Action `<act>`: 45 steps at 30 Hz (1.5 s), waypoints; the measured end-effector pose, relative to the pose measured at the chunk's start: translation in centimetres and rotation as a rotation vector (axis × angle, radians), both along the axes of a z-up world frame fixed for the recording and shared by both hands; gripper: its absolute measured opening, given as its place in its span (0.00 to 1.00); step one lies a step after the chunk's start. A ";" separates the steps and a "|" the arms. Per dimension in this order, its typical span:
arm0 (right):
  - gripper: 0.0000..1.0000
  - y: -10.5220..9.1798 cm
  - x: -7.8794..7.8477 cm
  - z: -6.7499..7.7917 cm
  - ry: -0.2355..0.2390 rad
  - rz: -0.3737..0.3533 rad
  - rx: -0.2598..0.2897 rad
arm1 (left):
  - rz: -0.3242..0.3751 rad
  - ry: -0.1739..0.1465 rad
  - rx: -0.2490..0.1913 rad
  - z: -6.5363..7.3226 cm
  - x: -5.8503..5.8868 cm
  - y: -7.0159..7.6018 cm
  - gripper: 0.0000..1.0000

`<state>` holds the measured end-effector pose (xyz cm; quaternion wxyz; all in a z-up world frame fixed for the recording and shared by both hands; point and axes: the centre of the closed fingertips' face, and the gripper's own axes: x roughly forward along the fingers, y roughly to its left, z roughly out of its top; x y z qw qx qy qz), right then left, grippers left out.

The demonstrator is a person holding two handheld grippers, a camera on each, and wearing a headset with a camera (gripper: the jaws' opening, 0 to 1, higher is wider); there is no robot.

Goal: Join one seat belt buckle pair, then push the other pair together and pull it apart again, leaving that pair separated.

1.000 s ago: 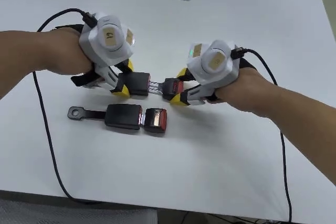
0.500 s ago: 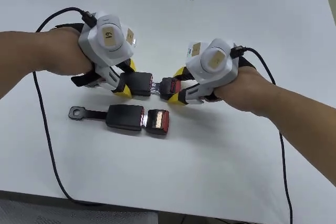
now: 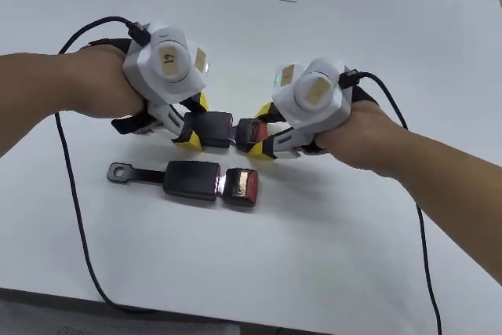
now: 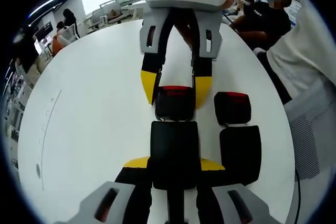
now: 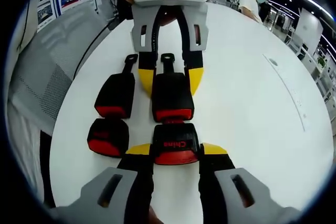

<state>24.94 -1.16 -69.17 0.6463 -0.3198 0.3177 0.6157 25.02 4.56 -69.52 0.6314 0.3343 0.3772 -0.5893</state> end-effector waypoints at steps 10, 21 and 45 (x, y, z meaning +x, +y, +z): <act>0.30 -0.1 0.1 -0.1 0.000 0.003 -0.008 | 0.001 -0.001 -0.003 0.2 -0.2 -0.2 0.32; 0.31 -0.1 0.0 0.0 -0.005 0.004 -0.004 | 0.001 0.001 -0.001 0.1 -0.2 -0.1 0.32; 0.31 -1.7 0.1 -0.3 0.003 -0.010 -0.008 | -0.003 0.007 -0.010 0.2 -0.3 -0.1 0.33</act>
